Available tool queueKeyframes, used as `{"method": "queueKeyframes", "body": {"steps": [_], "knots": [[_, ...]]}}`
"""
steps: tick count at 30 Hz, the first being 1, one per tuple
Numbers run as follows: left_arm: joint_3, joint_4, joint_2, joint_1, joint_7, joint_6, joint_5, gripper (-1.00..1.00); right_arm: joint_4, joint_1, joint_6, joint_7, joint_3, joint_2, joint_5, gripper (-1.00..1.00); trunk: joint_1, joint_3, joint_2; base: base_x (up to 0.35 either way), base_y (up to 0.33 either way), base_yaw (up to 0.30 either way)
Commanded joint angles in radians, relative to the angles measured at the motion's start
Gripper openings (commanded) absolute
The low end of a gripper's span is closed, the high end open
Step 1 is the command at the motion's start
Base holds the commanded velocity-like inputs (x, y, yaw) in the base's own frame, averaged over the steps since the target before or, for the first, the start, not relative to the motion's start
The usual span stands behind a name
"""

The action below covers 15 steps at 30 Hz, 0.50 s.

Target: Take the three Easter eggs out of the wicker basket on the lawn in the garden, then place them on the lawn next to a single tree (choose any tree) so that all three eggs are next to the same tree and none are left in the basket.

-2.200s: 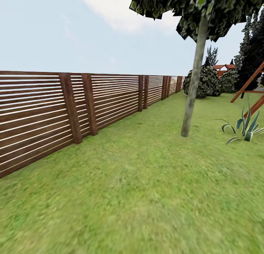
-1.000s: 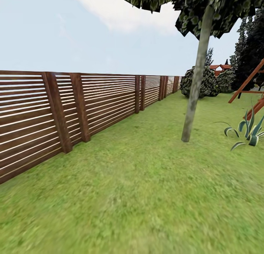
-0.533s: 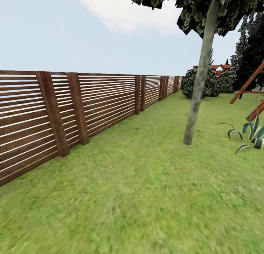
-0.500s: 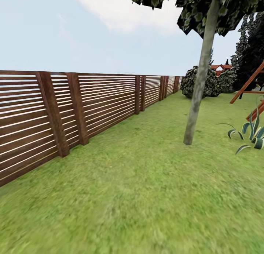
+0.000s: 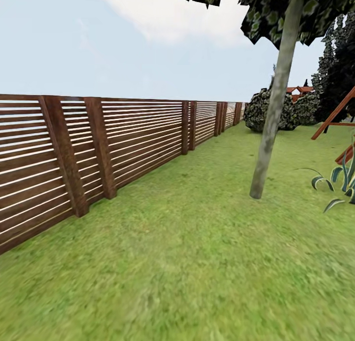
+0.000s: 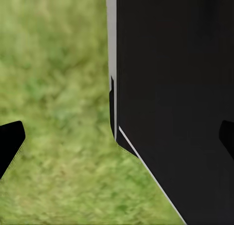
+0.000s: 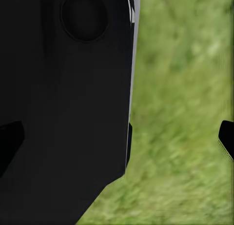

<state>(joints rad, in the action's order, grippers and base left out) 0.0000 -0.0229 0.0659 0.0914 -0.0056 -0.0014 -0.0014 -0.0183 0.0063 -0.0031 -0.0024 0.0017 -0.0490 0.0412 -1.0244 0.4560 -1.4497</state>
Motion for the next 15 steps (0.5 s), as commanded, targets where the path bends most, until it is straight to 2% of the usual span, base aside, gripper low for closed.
{"method": "queueKeyframes", "body": {"steps": [1,15], "knots": [[0.0,-0.002,0.0,0.001,-0.001,0.0,0.0,1.0,0.0,0.0,0.0,0.0,0.0,0.0,0.005,1.0,-0.001,0.001,0.0,0.318,0.0,0.0],[0.0,-0.002,0.0,0.001,-0.001,0.0,0.0,1.0,0.0,0.0,-0.001,0.0,0.0,0.0,0.003,1.0,-0.001,0.001,0.0,0.318,0.0,0.0]]}}
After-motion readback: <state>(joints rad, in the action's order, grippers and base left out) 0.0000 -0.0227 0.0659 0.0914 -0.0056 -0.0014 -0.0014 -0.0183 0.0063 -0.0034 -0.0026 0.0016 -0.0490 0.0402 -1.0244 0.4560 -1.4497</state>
